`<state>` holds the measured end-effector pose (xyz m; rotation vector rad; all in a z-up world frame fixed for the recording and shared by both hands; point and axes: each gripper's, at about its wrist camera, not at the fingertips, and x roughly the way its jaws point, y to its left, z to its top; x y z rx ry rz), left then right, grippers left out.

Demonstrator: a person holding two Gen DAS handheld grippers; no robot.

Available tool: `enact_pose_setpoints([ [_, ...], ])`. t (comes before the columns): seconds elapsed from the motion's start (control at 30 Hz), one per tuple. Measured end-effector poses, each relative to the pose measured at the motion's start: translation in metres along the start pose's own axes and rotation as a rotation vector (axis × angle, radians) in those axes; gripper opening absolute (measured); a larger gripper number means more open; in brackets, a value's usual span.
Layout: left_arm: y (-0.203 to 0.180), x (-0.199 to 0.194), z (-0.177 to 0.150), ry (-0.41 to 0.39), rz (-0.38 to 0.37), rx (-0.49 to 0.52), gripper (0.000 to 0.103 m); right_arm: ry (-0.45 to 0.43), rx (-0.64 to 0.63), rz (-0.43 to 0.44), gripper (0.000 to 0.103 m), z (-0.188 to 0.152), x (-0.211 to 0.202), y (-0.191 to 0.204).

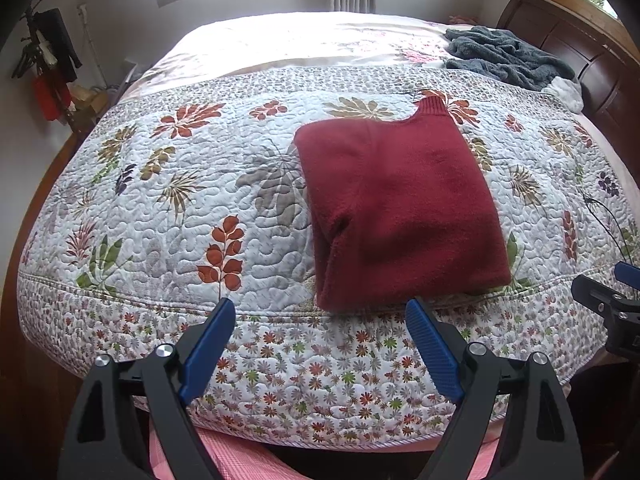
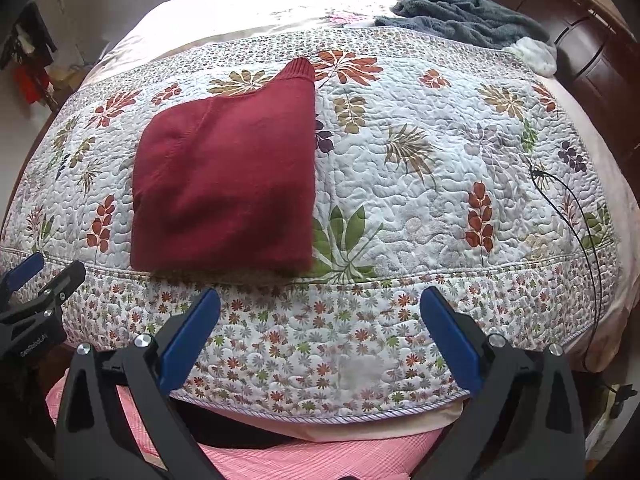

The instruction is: Fold small clothes

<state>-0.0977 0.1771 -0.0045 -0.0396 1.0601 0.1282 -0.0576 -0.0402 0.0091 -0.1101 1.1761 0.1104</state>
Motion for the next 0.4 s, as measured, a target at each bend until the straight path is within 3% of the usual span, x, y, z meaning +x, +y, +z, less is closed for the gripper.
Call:
enact_pose_setpoints([
  [0.4, 0.0006, 0.0012, 0.0006, 0.004, 0.001, 0.002, 0.087, 0.011, 0.007, -0.012, 0.099, -0.001, 0.0039, -0.0006],
])
